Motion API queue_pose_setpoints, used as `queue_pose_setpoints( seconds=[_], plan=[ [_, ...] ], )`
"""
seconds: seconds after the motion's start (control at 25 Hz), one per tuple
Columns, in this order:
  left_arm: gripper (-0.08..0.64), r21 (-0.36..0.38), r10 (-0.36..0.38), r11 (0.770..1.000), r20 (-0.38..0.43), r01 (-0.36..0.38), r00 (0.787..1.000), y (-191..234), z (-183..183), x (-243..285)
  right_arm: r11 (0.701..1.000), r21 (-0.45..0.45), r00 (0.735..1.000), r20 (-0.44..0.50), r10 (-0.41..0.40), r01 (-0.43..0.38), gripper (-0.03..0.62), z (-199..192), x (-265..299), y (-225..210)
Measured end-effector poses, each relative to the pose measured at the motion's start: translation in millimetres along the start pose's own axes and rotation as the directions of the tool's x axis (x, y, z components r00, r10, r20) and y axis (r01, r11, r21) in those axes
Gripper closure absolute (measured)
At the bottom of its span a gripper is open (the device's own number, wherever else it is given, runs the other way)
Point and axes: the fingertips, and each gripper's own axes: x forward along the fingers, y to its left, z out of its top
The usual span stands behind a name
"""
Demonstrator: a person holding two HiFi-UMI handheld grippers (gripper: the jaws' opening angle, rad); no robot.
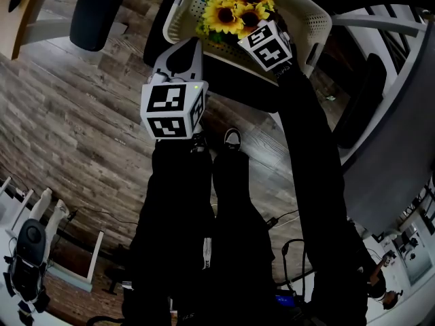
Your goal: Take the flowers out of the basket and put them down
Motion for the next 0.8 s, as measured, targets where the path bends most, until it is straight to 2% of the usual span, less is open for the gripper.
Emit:
queue_pose_setpoints(
  seconds=[0.24, 0.44, 0.8],
  plan=[
    [0.560, 0.000, 0.005, 1.000, 0.008, -0.005, 1.000, 0.1, 0.3, -9.7, 0.998, 0.037, 0.995, 0.076, -0.057, 0.054, 0.018, 18.8, -26.9, -5.3],
    [0.560, -0.009, 0.017, 1.000, 0.025, -0.017, 1.000, -3.8, 15.3, -26.9, 0.991, 0.085, 0.987, 0.113, -0.111, 0.102, 0.018, 41.9, -64.6, -9.4],
    [0.560, -0.040, 0.031, 0.999, 0.089, -0.027, 0.996, -44.9, 76.0, -91.7, 0.934, 0.295, 0.949, 0.178, -0.262, 0.203, 0.018, 99.5, -201.6, -8.8]
  ],
)
